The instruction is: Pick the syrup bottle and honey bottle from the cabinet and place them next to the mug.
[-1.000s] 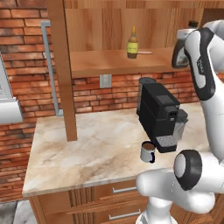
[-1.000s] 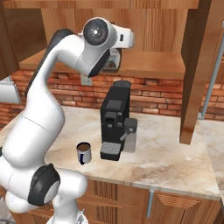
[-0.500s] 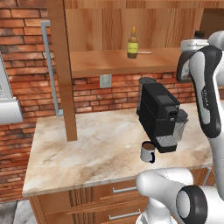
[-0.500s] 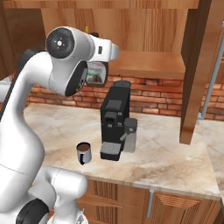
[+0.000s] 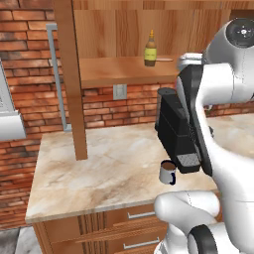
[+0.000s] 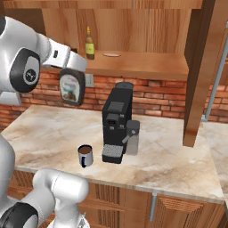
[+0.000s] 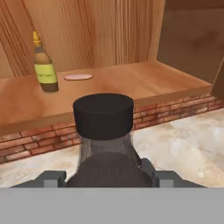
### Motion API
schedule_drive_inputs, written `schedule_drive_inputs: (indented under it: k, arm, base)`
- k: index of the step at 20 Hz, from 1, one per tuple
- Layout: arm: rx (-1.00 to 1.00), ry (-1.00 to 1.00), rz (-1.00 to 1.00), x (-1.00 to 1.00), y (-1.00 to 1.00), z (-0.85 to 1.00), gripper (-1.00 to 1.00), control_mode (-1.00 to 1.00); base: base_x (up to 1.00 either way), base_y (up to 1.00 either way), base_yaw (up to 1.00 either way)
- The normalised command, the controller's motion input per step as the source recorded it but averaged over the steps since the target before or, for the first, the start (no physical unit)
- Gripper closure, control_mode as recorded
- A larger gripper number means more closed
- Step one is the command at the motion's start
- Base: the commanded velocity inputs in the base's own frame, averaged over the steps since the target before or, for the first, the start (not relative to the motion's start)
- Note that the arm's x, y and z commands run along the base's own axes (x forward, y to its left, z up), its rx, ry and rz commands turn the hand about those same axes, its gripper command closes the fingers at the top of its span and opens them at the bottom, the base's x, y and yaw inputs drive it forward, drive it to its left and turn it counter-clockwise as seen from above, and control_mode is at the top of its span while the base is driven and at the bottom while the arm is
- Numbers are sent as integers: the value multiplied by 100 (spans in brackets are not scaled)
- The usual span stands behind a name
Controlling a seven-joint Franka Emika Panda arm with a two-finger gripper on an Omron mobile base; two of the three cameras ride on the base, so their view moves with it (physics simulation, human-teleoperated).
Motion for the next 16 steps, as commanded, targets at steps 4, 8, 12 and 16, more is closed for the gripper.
schedule_drive_inputs:
  k: [4,8,12,16]
  arm:
    - [0,15,-25,-13,25,-35,100,-100]
    - [4,15,-28,0,0,-39,100,-100]
    - [4,1,-26,0,0,-16,100,-100]
    - [0,-1,-23,8,0,-19,100,-100]
  base:
    - [0,0,0]
    - [0,0,0]
    - [0,0,0]
    - [0,0,0]
